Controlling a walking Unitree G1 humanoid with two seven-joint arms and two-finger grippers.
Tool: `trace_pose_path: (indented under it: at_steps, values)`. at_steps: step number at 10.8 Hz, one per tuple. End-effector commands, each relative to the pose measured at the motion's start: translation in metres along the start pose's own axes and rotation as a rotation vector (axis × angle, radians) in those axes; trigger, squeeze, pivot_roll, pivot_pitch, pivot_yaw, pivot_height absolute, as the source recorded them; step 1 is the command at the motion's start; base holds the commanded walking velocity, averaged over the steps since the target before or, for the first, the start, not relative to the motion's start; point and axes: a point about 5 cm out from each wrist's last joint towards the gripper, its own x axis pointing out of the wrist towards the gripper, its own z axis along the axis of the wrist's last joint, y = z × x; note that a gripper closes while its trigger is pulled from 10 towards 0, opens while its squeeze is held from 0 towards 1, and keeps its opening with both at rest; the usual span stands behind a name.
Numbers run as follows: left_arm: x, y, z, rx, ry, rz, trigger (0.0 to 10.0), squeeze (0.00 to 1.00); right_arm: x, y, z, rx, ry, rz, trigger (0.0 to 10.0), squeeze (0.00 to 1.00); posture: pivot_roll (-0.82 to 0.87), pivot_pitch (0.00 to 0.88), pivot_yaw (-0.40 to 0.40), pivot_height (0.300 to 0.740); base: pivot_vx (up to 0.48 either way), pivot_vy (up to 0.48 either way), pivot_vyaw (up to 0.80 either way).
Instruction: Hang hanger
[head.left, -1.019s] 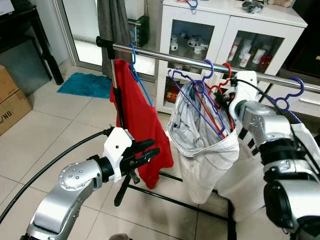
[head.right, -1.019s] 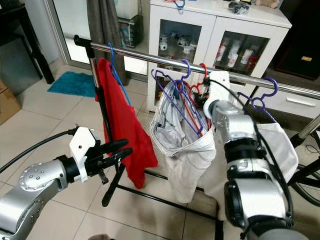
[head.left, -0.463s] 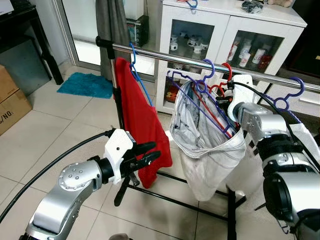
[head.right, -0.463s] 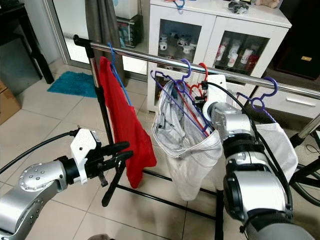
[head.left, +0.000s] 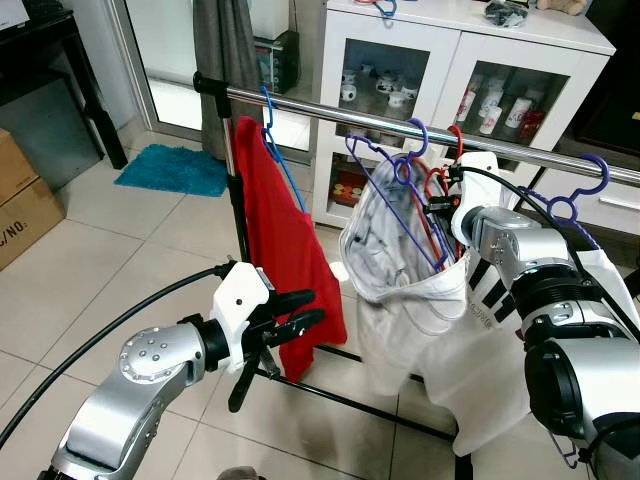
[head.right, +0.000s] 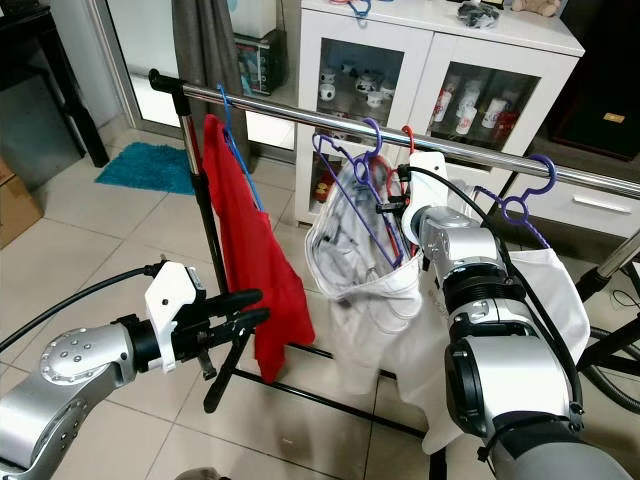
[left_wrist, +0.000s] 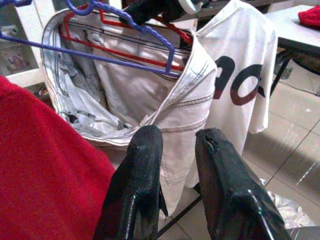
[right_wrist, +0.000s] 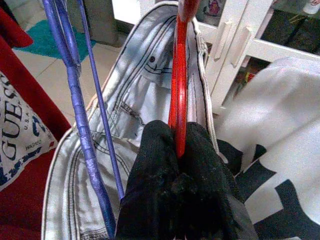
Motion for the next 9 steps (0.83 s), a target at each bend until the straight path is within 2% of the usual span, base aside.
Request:
trace_pose_path:
  at_steps: [1,4,7,8,9]
  values:
    - [0.001,0.0,-0.001,0.001,0.009,-0.009,10.0,0.0,-0.001,-0.001,0.01,-0.007,-0.032,0.006,0.0,0.0,0.06,0.0,-0.065,0.74,0.0,0.0,0.0]
    - [0.003,0.007,-0.003,0.004,0.013,0.054,10.0,0.0,-0.005,-0.008,0.019,-0.005,-0.066,-0.005,0.0,0.0,0.06,0.0,-0.063,0.74,0.0,0.0,0.0]
    - [0.01,0.011,-0.003,-0.02,-0.042,0.232,10.0,0.0,-0.024,-0.025,0.036,-0.005,-0.16,-0.034,0.0,0.0,0.04,0.0,-0.065,0.74,0.0,0.0,0.0]
    - [0.011,0.01,-0.003,-0.022,-0.048,0.238,10.0,0.0,-0.03,-0.028,0.039,-0.005,-0.184,-0.036,0.0,0.0,0.04,0.0,-0.066,0.74,0.0,0.0,0.0]
    - [0.013,0.009,-0.002,-0.027,-0.063,0.245,10.0,0.0,-0.043,-0.029,0.04,-0.011,-0.207,-0.028,0.0,0.0,0.04,0.0,-0.065,0.74,0.0,0.0,0.0]
